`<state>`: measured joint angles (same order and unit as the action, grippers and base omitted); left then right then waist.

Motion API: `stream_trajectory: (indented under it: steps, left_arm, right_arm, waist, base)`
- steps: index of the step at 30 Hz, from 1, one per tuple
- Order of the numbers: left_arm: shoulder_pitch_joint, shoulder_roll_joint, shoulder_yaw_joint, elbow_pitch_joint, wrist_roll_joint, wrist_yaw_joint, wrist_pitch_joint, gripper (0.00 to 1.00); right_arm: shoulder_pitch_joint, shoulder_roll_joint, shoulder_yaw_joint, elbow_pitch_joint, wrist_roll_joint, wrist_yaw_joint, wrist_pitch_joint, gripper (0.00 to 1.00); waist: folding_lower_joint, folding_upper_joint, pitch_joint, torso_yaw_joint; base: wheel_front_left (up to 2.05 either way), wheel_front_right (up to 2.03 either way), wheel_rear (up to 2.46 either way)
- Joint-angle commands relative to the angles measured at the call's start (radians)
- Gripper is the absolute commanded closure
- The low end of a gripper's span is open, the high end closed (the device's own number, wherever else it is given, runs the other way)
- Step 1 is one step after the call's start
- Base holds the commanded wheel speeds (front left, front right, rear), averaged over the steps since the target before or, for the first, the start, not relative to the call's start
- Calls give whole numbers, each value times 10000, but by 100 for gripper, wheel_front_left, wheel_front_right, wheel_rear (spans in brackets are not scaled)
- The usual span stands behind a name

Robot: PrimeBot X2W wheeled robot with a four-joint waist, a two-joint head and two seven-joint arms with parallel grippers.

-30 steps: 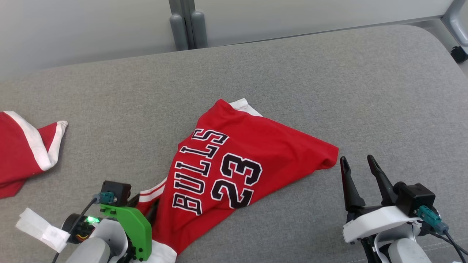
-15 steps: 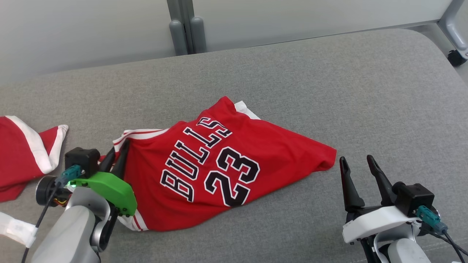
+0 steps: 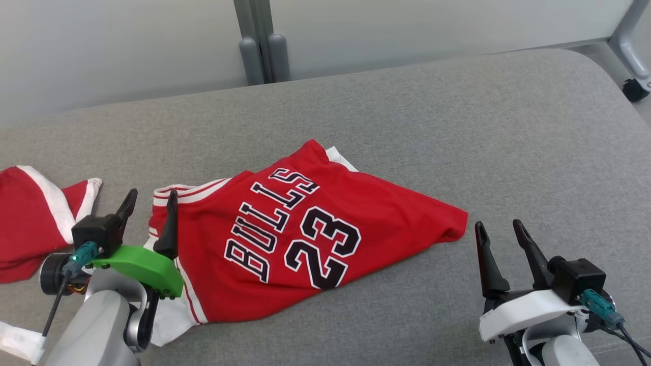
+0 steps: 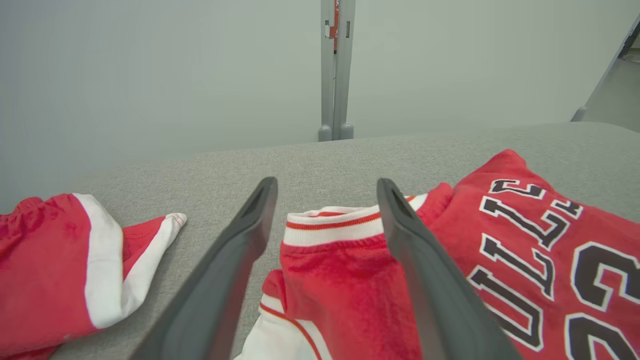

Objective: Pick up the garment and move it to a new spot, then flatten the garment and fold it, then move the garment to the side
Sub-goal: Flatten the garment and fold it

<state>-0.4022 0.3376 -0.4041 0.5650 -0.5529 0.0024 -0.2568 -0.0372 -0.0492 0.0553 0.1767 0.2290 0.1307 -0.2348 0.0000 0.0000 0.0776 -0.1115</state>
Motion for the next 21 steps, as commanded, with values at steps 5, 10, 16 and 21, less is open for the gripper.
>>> stream_trajectory:
  steps: [5, 10, 16, 21]
  left_arm:
    - [565, -97, 669, -1055, 473, 250, -84, 0]
    - [1556, -209, 1321, -2361, 1089, 330, -85, 0]
    - [2782, -340, 1870, -3496, 1640, 310, -87, 0]
    - [3592, -545, 2324, -4270, 1899, 388, -87, 0]
  right_arm:
    - [220, -24, -1, -10, -57, 1, 15, 0]
    - [377, -26, 14, -58, -38, 1, 32, 0]
    - [500, -23, -47, -122, -52, 1, 20, 0]
    - [540, -26, -78, -218, -83, 1, 96, 0]
  waist:
    - [0, 0, -494, 480]
    - [0, 0, -734, 764]
    - [0, 0, -880, 994]
    - [0, 0, -937, 1092]
  base:
    - [0, 0, 0]
    - [0, 0, 0]
    - [0, 0, 0]
    - [0, 0, 0]
